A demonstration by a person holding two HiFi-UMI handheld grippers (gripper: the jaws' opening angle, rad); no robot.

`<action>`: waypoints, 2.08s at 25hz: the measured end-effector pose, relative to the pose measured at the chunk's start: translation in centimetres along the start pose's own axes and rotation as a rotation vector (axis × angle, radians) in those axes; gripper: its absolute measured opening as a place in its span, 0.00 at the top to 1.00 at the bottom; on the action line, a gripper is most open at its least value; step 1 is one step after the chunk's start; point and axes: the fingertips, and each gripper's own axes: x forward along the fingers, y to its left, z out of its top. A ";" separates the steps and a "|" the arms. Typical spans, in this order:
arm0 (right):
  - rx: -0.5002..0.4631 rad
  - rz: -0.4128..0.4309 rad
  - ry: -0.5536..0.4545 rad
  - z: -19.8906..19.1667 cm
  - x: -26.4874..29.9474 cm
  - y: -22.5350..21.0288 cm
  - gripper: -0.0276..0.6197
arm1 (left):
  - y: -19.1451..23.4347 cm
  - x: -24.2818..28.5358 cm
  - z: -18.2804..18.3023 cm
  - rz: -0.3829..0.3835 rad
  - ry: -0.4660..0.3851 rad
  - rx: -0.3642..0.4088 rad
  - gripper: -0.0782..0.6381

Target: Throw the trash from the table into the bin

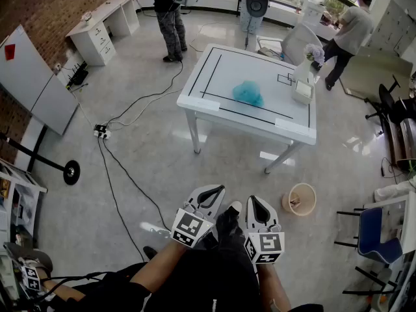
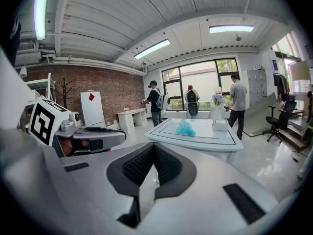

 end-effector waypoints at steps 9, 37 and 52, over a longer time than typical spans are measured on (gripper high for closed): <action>0.034 0.032 -0.040 0.6 1.2 0.5 0.95 | 1.1 0.7 -0.1 -0.004 0.003 0.000 0.88; 0.111 0.024 0.060 1.9 10.9 -8.4 0.94 | 5.8 13.5 0.5 -0.047 0.080 -0.030 0.88; 0.130 0.073 0.042 5.5 15.4 -15.8 0.95 | 7.6 21.8 3.6 0.004 0.091 -0.011 0.88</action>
